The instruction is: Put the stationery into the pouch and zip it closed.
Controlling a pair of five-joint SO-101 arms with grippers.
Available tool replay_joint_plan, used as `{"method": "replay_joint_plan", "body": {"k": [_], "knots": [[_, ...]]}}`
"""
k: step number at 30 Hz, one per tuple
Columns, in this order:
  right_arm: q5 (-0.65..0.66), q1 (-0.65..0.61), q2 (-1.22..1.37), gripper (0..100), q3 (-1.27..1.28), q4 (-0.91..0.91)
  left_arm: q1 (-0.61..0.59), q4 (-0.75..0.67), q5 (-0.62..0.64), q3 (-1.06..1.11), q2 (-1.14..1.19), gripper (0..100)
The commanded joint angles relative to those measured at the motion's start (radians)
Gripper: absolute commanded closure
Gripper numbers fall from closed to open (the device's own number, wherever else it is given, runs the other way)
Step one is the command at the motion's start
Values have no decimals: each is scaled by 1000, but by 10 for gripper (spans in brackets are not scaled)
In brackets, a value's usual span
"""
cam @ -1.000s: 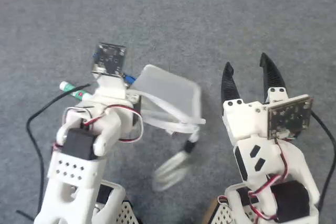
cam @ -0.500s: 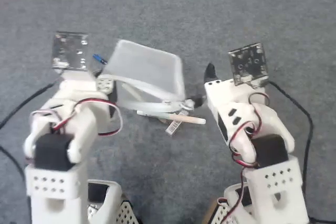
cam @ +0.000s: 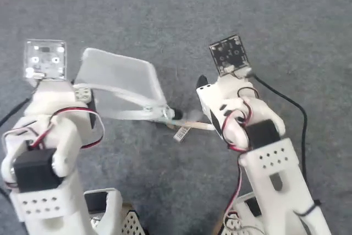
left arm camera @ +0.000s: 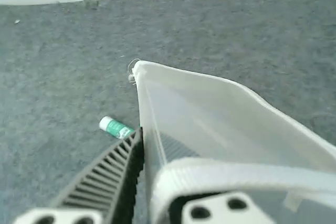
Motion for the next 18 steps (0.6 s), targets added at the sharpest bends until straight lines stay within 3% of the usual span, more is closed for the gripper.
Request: {"method": "replay_joint_plan", "body": {"k": [1,9,13,18], "knots": [[9,-12,50,768,-97,35,-92,5,-12,-33,-29,989],[8,-85,202,768,-152,58,-186,2,17,8,-29,989],[-91,-85,266,768,-193,65,-189,2,20,28,6,989],[-170,-87,371,766,-325,199,-193,-12,25,18,147,989]]}}
